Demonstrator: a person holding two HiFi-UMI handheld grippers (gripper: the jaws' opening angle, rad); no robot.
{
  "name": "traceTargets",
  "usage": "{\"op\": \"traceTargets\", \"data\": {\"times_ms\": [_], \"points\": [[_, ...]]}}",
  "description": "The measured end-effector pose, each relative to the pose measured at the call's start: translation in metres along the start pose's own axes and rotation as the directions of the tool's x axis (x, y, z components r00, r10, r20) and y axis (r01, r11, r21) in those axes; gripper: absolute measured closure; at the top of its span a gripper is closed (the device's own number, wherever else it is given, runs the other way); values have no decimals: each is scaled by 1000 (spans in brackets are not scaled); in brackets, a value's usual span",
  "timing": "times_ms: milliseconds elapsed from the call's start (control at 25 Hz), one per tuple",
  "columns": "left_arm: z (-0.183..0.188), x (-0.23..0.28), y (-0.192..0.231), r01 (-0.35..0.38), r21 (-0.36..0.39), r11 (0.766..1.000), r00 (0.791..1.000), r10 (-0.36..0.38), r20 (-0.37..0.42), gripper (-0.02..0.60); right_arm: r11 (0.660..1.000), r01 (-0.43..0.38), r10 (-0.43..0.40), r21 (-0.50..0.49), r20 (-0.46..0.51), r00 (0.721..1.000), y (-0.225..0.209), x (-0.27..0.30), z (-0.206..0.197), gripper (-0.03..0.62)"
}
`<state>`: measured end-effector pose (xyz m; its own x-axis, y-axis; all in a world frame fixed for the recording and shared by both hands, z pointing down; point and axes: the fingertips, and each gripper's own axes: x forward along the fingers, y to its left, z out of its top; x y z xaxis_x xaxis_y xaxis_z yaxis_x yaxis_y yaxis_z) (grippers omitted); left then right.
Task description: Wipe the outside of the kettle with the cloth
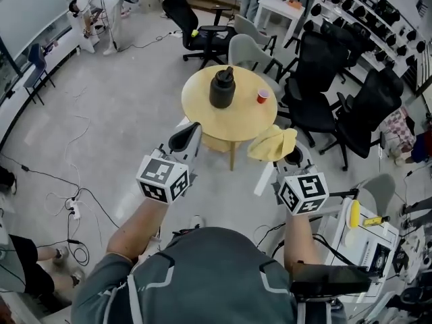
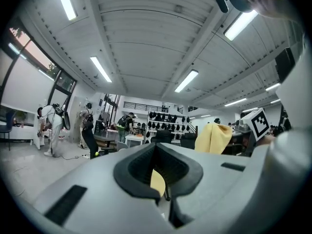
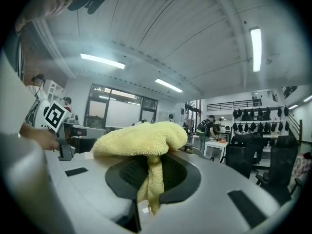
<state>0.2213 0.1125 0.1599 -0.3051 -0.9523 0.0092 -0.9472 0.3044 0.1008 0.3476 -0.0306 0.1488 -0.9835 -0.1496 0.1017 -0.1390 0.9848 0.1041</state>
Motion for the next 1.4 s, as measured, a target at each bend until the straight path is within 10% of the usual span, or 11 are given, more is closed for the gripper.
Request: {"op": "traceTargets", "data": {"times_ms": [1400], "points": [[-48, 287, 152, -106, 10, 994, 981, 106, -160, 571, 983, -148, 153, 111, -35, 988, -203, 307, -58, 531]]}}
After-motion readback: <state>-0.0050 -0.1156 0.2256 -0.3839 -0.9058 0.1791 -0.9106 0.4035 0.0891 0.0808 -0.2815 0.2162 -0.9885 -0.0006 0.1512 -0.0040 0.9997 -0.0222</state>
